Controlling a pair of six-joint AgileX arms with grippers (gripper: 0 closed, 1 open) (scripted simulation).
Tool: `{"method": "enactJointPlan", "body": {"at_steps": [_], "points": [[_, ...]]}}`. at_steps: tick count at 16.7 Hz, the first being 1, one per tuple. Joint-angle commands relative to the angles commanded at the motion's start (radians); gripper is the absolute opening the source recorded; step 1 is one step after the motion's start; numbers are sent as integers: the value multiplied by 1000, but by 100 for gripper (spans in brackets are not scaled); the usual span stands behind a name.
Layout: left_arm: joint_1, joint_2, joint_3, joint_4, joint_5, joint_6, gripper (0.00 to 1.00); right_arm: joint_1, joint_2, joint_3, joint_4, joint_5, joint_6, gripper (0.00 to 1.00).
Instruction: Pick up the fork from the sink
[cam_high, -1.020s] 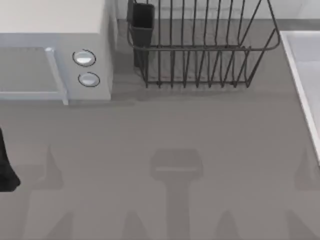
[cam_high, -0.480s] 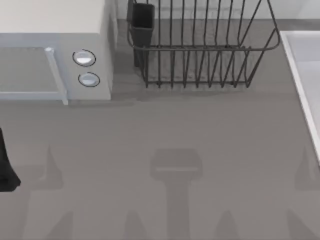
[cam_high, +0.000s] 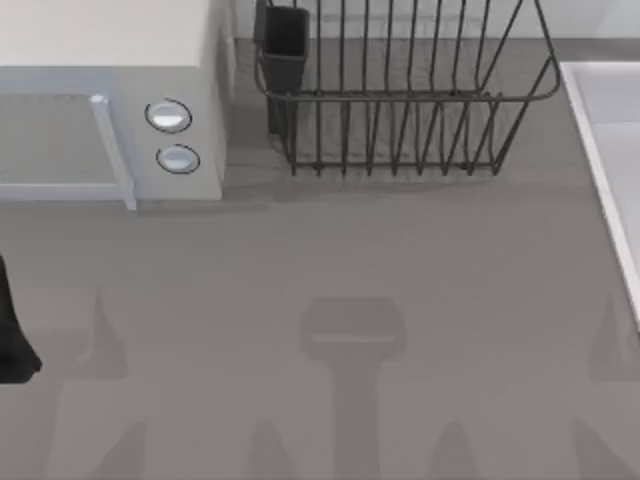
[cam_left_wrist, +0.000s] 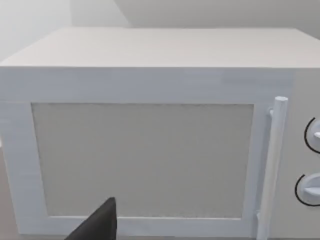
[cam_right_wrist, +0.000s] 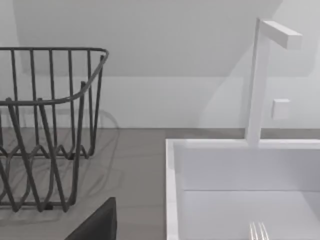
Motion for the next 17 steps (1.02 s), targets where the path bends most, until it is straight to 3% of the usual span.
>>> {"method": "enactJointPlan", "body": {"at_steps": [9, 17], "points": [[0, 0, 0, 0, 0, 0, 100, -4, 58, 51, -31, -1, -6, 100], [0, 0, 0, 0, 0, 0, 100, -46, 585, 522, -312, -3, -56, 100]]}}
